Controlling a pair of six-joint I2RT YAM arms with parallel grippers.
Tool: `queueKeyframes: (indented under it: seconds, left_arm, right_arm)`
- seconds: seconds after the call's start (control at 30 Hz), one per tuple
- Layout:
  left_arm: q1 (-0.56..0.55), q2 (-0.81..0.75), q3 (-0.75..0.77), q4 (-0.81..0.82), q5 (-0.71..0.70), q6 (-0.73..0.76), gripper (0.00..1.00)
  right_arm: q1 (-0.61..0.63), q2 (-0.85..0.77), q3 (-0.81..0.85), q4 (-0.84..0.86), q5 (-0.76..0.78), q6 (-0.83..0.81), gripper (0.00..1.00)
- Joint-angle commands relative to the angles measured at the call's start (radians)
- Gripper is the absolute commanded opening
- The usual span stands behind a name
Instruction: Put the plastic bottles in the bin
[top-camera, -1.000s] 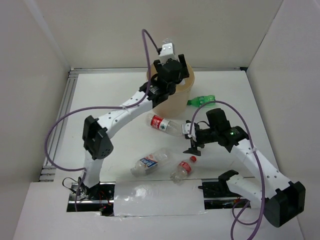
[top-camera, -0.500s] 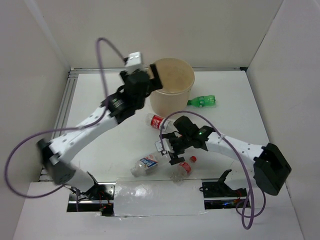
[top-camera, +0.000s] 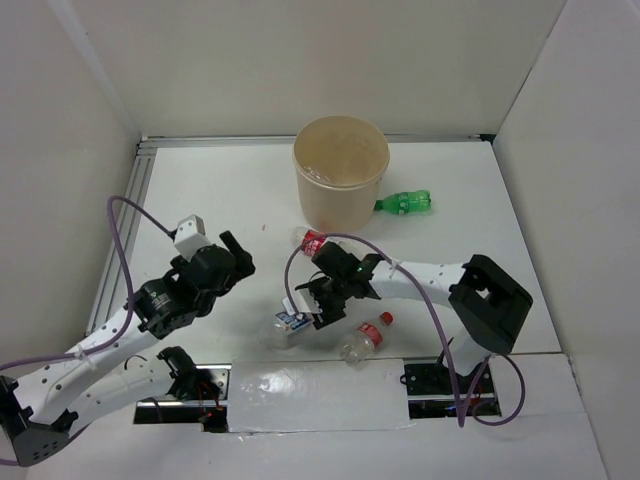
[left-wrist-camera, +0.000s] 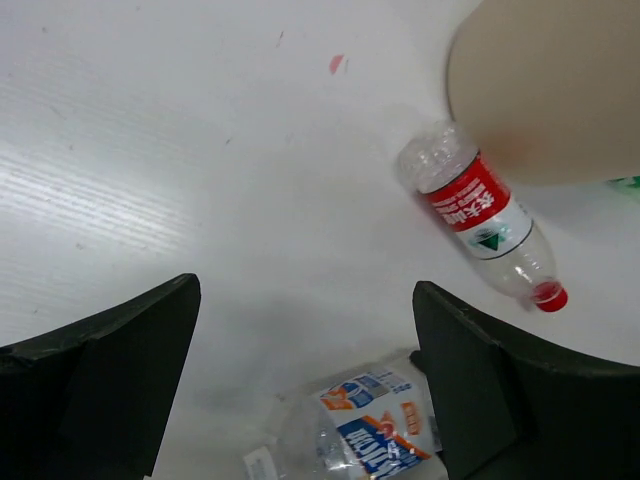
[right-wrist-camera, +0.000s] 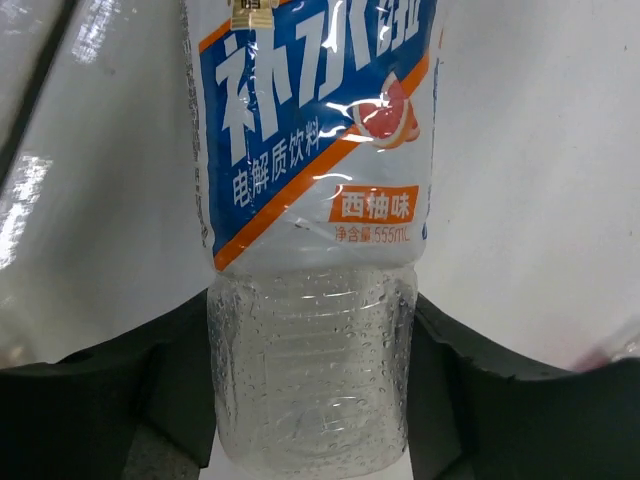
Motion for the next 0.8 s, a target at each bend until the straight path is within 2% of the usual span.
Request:
queueKeyframes:
  seconds: [0.0, 0.07, 0.2, 0.33, 0.47, 0.57, 0.63, 0.77]
  left_arm:
    - [0.000, -0.027, 0.007, -0.055, 0.007, -0.125, 1.00]
    - [0.000, -0.040, 0.007, -0.087, 0.007, -0.163, 1.00]
    - [0.000, -0.107, 0.007, -0.119, 0.007, -0.220, 1.00]
    - [0.000, -0.201, 0.007, -0.119, 0.007, -0.251, 1.00]
    - [0.000, -0.222, -0.013, -0.083, 0.032, -0.281, 1.00]
    - [0.000, -0.137, -0.039, 0.000, 0.111, -0.315, 1.00]
    - [0.000, -0.048, -0.039, 0.054, 0.185, -0.340, 1.00]
    - [0.000, 0.028, -0.039, 0.146, 0.220, -0.375, 1.00]
  right_arm:
    - [-0.002, -0.022, 0.170, -0.137, -0.053, -0.005, 0.30]
    - [-0.023, -0.050, 0.249, -0.211, -0.076, 0.038, 0.25]
    - [-0.077, -0.183, 0.390, -0.222, -0.055, 0.158, 0.24]
    - [-0.158, -0.231, 0.506, -0.231, 0.005, 0.158, 0.24]
    - [-0.233, -0.252, 0.551, -0.126, 0.122, 0.199, 0.26]
    - [-0.325, -0.212, 0.603, -0.038, 0.202, 0.244, 0.27]
    - [-0.374, -0.167, 0.643, -0.020, 0.202, 0.274, 0.27]
    - [-0.463, -0.146, 0.720, -0.007, 0.165, 0.284, 0.27]
